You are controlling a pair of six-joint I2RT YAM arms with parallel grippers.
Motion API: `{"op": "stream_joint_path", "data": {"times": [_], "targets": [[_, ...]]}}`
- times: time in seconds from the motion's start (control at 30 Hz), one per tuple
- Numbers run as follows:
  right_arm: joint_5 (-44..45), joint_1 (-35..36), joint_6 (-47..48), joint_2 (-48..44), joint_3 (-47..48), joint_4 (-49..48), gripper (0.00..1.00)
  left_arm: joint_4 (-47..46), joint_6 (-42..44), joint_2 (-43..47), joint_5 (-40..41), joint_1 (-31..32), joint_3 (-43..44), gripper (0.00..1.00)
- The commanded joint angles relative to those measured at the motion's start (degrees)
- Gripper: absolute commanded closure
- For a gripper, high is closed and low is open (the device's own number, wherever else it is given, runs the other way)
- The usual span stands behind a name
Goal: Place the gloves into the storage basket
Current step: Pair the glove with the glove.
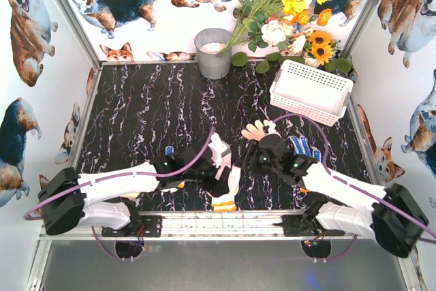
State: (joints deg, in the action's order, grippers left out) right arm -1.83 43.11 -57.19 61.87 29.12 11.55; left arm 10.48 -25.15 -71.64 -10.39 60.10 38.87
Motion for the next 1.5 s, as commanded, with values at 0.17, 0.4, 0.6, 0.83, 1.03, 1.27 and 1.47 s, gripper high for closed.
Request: {"op": "stream_joint_path", "data": {"times": [0.17, 0.4, 0.6, 0.83, 1.03, 1.27, 1.47], "targets": [[-9.4, 0.4, -3.1, -8.7, -2.9, 7.2, 0.52, 8.9, -19.0, 11.0, 8.3, -0.2, -5.2, 0.24], [-14.2, 4.3, -7.3, -6.7, -6.1, 2.6, 0.54, 0.7, -27.5, 13.8, 4.7, -0.7, -14.2, 0.39], [-15.6, 8.9, -12.0, -2.3, -8.6, -4.3, 0.63, -6.0, -29.5, 11.2, 2.6, -1.3, -18.0, 0.51], [-16.4, 10.4, -13.0, 1.3, -8.5, -6.4, 0.63, -9.4, -29.6, 9.2, 1.5, -1.7, -19.0, 0.56], [-17.3, 10.6, -14.5, 1.9, -8.5, -8.7, 0.63, -11.3, -28.8, 6.2, -0.8, -2.0, -18.3, 0.6], [-16.9, 10.7, -15.4, 3.5, -9.4, -9.8, 0.67, -10.7, -29.0, 4.3, -0.7, -2.1, -18.0, 0.7], [-18.3, 10.7, -15.3, 7.2, -9.0, -12.1, 0.68, -11.7, -28.4, 2.0, -2.4, -2.2, -17.0, 0.71]]}}
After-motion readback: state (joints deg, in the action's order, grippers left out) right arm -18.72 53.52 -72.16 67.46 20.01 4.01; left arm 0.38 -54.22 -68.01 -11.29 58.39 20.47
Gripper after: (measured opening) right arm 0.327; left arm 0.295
